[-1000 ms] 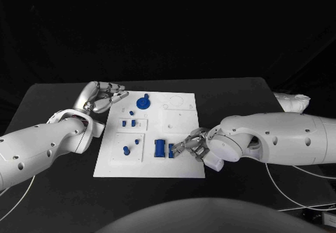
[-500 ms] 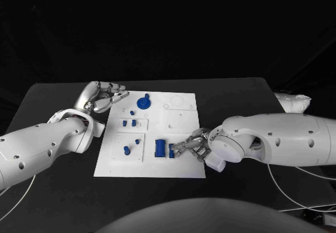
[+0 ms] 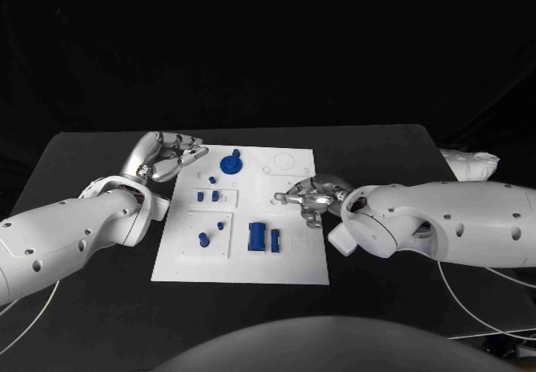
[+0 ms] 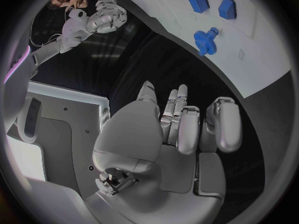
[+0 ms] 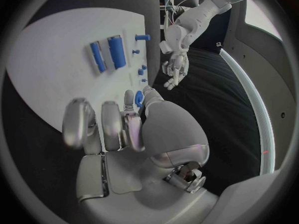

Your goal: Assemble the parts on the task board

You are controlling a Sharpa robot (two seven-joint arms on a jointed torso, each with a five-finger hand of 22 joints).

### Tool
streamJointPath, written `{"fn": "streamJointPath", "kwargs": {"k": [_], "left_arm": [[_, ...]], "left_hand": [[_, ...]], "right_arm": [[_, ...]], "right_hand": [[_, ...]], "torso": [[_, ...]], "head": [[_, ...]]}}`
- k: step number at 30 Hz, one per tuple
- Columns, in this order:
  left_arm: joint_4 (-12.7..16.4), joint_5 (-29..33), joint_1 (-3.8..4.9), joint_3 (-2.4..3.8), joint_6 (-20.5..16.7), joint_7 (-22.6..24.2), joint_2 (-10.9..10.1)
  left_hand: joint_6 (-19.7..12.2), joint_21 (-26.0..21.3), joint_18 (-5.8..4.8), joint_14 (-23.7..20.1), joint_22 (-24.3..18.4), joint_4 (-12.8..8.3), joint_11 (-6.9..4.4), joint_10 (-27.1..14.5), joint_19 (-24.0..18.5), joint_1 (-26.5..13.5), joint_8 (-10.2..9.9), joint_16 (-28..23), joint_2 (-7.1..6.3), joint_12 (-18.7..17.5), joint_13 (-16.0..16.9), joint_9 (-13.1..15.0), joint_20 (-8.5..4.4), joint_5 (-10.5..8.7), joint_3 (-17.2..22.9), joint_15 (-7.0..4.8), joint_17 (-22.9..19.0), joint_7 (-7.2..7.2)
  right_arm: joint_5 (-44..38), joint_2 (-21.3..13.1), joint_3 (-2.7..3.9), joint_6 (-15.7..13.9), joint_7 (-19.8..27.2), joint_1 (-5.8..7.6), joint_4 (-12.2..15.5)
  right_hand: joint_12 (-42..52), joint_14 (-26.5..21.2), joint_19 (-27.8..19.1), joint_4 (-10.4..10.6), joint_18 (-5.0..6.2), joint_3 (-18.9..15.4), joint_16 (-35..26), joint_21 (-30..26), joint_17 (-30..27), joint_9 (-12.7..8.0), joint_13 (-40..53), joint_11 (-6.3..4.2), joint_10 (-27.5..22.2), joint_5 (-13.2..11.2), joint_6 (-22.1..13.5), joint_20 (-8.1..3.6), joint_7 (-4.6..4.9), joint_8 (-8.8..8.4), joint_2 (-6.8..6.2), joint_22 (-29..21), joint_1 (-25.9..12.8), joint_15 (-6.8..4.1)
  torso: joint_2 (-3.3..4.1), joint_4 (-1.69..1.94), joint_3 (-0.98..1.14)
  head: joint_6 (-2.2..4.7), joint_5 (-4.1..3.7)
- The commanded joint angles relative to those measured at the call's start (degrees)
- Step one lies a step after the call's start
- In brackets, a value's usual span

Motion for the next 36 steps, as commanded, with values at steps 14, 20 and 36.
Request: {"fn": "streamJointPath", "kwargs": {"k": [14,20,36], "left_arm": [[4.37,12.03,-0.93,0.1,-4.19,9.63,-1.17],[4.43,9.16,-1.17,0.21,-3.47,6.37,-1.28],[12.65,27.97,-7.03,9.04,-6.55,2.69,-3.63]], "left_hand": [[-4.22,-71.45,7.72,-36.89,-25.97,0.01,3.94,-5.56,-39.33,-6.18,-0.23,-61.1,0.73,-0.92,-0.08,-0.14,7.43,0.17,-4.9,6.8,-48.56,2.94],[-21.5,-76.95,4.49,-53.61,-44.76,-5.68,1.02,-25.23,-54.03,-30.79,-3.95,-68.25,-4.86,-5.99,-3.75,-4.11,3.17,-3.54,1.06,4.5,-59.56,-0.9],[-37.63,-76.95,2.27,-67.89,-59.09,-10.72,-5.62,-43.07,-67.46,-53.76,-3.95,-74.29,-4.86,-5.99,-3.75,-4.11,-1.81,-7.16,6.1,-1.33,-66.88,-4.85]], "right_arm": [[10.82,3.07,0.19,-3.29,38.08,0.15,-4.58],[9.41,3.62,0.51,-5.02,33.68,-0.05,-5.1],[22.76,12.46,12.93,-10.64,37.96,-8.03,-16.67]], "right_hand": [[-57.35,-50.36,-55.69,6.45,0.45,-6.95,-48.53,-59.88,-38.93,-22.44,-42.87,6.07,-52.83,-11.28,-29.92,5.52,3.31,-23.71,-2.6,-50.2,-13.74,6.72],[-66.56,-55.7,-63.86,-2.24,-6.05,2.3,-58.12,-61.76,-47.89,-31.13,-59.94,1.07,-61.56,-17.41,-39.32,-0.71,-7.3,-31.77,-4.89,-64.84,-43.32,-0.78],[-75.53,-59.85,-63.86,-10.45,-6.05,2.3,-66.66,-61.76,-54.63,-38.36,-73.63,-3.25,-68.22,-17.41,-39.32,-6.48,-7.3,-39.79,-4.89,-74.44,-70.4,-0.78]], "torso": [[-0.03,-0.01,-0.06],[-0.05,-0.06,0.0],[-4.47,-3.28,1.69]], "head": [[0.0,0.83],[0.18,0.93],[10.0,7.23]]}}
